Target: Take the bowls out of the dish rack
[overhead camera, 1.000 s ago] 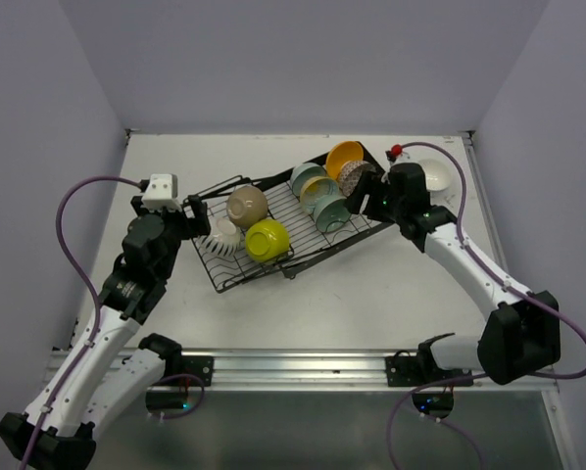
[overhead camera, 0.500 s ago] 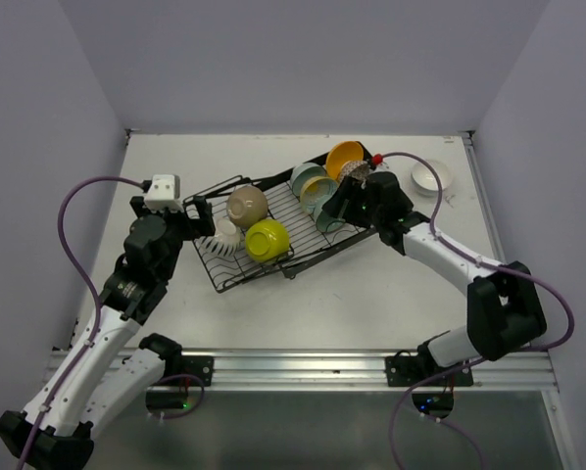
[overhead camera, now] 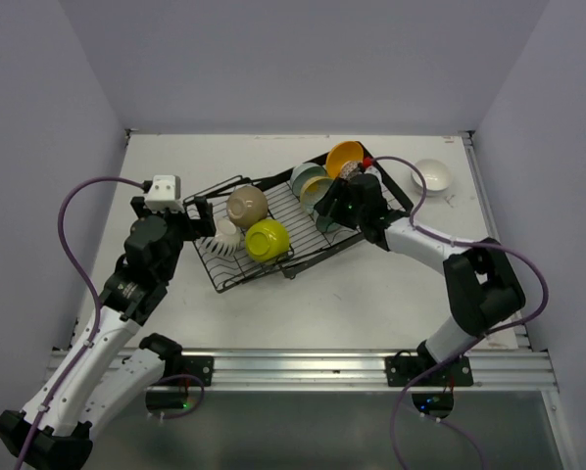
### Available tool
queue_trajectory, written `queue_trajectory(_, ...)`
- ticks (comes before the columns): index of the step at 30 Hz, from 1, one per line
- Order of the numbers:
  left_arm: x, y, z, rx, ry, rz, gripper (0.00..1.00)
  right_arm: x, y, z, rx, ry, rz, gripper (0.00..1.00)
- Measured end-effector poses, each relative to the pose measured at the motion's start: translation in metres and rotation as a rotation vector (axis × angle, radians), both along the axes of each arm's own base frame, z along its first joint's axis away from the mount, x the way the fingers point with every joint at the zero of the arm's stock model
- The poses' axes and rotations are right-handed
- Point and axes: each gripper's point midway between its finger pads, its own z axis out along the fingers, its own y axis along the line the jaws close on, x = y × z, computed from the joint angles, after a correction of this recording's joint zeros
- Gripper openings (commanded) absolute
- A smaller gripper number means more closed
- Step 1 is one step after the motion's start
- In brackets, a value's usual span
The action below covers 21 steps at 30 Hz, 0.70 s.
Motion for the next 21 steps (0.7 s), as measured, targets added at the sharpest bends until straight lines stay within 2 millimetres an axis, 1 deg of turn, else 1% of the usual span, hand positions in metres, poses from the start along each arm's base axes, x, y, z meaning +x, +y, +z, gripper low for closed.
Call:
queue_trajectory(4,-0.001,-0.001,0.001,-0.001,-0.002,-0.004,1.0,0.007,0.006,-0.012,0.023,0.013,-0.032,0.59)
queue_trajectory(7,-0.001,-0.002,0.001,-0.001,-0.003,-0.008,1.0,0.01,0.012,-0.018,0.049,0.018,-0.051,0.5)
queue_trajectory(8,-0.001,-0.002,0.001,-0.002,-0.003,-0.008,1.0,0.011,0.015,-0.018,0.058,0.018,-0.055,0.42)
queue_trajectory(11,-0.001,-0.002,0.001,-0.002,-0.003,-0.008,1.0,0.013,0.019,-0.016,0.088,0.011,-0.069,0.29)
queue_trajectory(12,-0.001,-0.002,0.001,-0.002,-0.003,-0.008,1.0,0.015,0.021,-0.013,0.105,-0.001,-0.075,0.21)
queue_trajectory(14,-0.001,-0.002,0.001,-0.002,-0.003,-0.009,1.0,0.015,0.022,-0.013,0.114,-0.01,-0.081,0.13)
queue_trajectory(15,-0.001,-0.002,0.001,-0.002,-0.003,-0.008,1.0,0.014,0.021,-0.012,0.124,-0.016,-0.086,0.07)
queue_trajectory(17,-0.001,-0.002,0.001,-0.002,-0.003,-0.01,1.0,0.013,0.02,-0.009,0.138,-0.024,-0.094,0.0)
queue_trajectory(21,-0.001,-0.004,0.001,-0.002,-0.003,-0.014,1.0,0.01,0.018,-0.009,0.157,-0.037,-0.1,0.0)
